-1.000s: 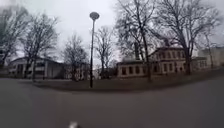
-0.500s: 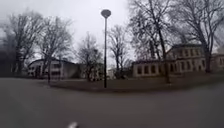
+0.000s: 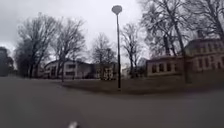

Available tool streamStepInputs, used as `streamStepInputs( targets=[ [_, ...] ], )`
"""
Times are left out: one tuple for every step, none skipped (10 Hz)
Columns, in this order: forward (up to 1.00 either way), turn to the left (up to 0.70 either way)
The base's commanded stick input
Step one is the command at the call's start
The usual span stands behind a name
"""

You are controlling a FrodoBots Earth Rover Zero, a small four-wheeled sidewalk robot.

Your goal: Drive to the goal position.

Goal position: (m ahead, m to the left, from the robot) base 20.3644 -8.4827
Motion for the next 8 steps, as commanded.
streamStepInputs(
  targets=[
    [1.0, 0.4],
    [1.0, 0.4],
    [1.0, 0.4],
    [1.0, 0.4],
    [1.0, 0.4],
    [1.0, 0.4],
    [1.0, 0.4],
    [1.0, 0.4]
  ],
)
